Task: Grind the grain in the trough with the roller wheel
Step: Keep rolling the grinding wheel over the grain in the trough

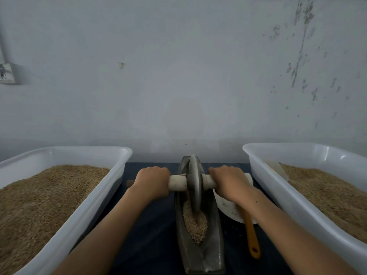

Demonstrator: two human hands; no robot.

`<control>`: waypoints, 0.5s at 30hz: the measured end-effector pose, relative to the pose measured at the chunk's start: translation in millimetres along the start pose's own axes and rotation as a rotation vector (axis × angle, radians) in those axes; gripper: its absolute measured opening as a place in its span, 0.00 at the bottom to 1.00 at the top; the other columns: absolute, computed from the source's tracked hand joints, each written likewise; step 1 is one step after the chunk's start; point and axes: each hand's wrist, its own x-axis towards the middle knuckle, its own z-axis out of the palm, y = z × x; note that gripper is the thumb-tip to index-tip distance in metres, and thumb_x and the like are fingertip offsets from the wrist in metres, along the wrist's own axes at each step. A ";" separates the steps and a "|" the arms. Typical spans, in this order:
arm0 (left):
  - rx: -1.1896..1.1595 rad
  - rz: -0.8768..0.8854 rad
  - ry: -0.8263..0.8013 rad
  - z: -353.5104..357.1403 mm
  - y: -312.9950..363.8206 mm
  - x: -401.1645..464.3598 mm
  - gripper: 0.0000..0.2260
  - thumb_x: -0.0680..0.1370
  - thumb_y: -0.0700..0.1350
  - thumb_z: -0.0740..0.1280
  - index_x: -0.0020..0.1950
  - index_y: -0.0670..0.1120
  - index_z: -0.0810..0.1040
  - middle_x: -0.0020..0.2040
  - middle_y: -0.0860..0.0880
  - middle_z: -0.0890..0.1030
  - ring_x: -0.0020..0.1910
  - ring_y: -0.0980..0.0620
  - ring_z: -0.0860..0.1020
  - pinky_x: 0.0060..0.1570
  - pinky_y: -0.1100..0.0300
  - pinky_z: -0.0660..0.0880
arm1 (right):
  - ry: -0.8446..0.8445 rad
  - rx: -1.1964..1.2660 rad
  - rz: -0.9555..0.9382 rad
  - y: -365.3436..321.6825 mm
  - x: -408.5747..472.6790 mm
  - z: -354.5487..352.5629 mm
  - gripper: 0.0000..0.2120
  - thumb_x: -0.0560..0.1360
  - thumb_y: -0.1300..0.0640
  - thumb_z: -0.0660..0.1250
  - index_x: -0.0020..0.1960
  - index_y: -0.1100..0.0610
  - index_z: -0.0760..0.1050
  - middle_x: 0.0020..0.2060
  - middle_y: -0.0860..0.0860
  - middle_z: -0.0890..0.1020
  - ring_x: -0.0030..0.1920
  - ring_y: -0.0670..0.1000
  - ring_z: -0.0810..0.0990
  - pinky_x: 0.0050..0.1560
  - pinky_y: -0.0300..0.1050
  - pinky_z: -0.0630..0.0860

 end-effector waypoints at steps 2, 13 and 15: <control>-0.035 0.002 -0.135 -4.4 -1.5 -1.8 0.17 0.72 0.49 0.70 0.58 0.47 0.75 0.50 0.49 0.80 0.45 0.51 0.76 0.44 0.58 0.71 | -0.167 -0.002 -0.035 2.6 -0.7 -9.4 0.11 0.73 0.60 0.66 0.54 0.54 0.72 0.47 0.52 0.78 0.46 0.54 0.78 0.40 0.44 0.68; -0.007 -0.059 -0.074 -1.6 1.6 0.4 0.15 0.72 0.50 0.69 0.57 0.48 0.74 0.51 0.49 0.80 0.49 0.49 0.78 0.42 0.58 0.69 | -0.104 0.001 -0.029 1.2 1.4 -6.9 0.07 0.74 0.59 0.65 0.50 0.52 0.70 0.44 0.51 0.78 0.44 0.53 0.78 0.38 0.44 0.68; 0.026 -0.067 0.084 2.6 4.2 0.6 0.12 0.74 0.49 0.66 0.56 0.49 0.74 0.51 0.49 0.79 0.50 0.48 0.77 0.42 0.58 0.67 | 0.044 0.029 0.008 -0.7 2.7 2.5 0.08 0.76 0.59 0.63 0.54 0.53 0.69 0.48 0.52 0.80 0.48 0.55 0.79 0.45 0.47 0.73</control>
